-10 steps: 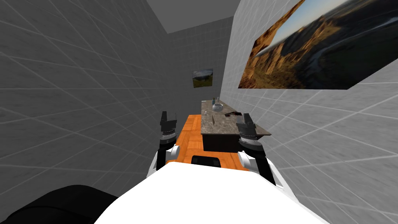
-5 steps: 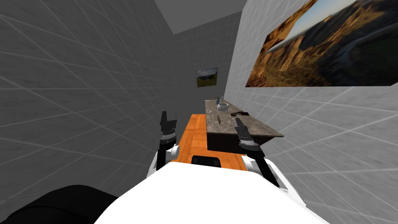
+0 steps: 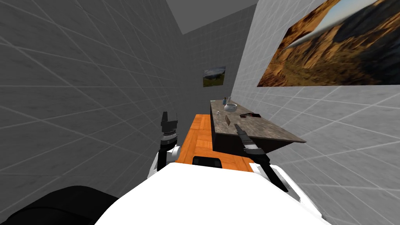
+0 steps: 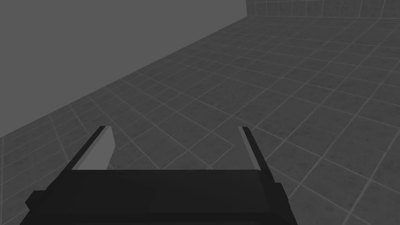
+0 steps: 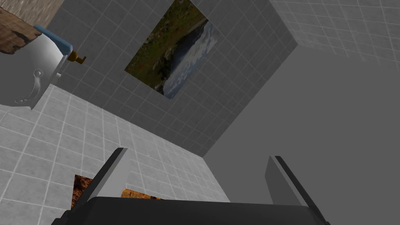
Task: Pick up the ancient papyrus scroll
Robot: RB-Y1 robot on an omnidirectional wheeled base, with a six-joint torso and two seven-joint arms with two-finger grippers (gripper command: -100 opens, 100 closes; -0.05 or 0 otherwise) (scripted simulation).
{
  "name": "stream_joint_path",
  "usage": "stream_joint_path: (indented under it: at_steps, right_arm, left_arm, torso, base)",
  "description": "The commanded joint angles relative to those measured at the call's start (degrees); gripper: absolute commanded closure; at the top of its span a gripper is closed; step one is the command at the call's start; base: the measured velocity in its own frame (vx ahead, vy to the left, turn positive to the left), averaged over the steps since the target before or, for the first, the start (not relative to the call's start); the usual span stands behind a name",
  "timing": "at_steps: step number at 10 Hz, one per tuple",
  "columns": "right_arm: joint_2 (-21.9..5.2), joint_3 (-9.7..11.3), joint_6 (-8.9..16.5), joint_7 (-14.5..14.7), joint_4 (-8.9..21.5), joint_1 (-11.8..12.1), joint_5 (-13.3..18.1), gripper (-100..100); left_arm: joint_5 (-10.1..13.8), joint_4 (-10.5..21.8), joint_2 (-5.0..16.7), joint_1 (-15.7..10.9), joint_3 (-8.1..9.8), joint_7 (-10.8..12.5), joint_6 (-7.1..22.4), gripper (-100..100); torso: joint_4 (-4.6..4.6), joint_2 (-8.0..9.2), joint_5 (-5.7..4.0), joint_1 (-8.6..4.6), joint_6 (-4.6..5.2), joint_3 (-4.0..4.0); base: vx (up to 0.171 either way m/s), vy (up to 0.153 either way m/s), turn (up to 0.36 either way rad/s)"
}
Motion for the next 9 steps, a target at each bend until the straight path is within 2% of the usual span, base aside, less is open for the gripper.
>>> stream_joint_path:
  at_steps: [1,6,9]
  right_arm:
    - [-1.8,-0.5,1.8,0.7,1.9,0.6,1.1,-100]
    - [-7.8,-2.1,6.0,2.3,7.4,2.3,4.2,-100]
    - [-11.7,-2.9,8.2,2.9,10.2,3.1,5.7,-100]
  left_arm:
    - [0.0,0.0,0.0,0.0,0.00,0.0,0.0,0]
    - [0.0,0.0,0.0,0.0,0.00,0.0,0.0,0]
    - [0.0,0.0,0.0,0.0,0.01,0.0,0.0,0]
  torso:
    - [0.00,0.00,0.00,0.00,0.00,0.00]
    - [-0.02,-0.11,0.00,-0.06,0.02,-0.06]
    - [-0.05,-0.24,-0.05,-0.27,0.02,-0.14]
  base:
    - [0.004,0.189,0.136]
    - [0.003,0.161,0.084]
    - [0.049,0.094,0.056]
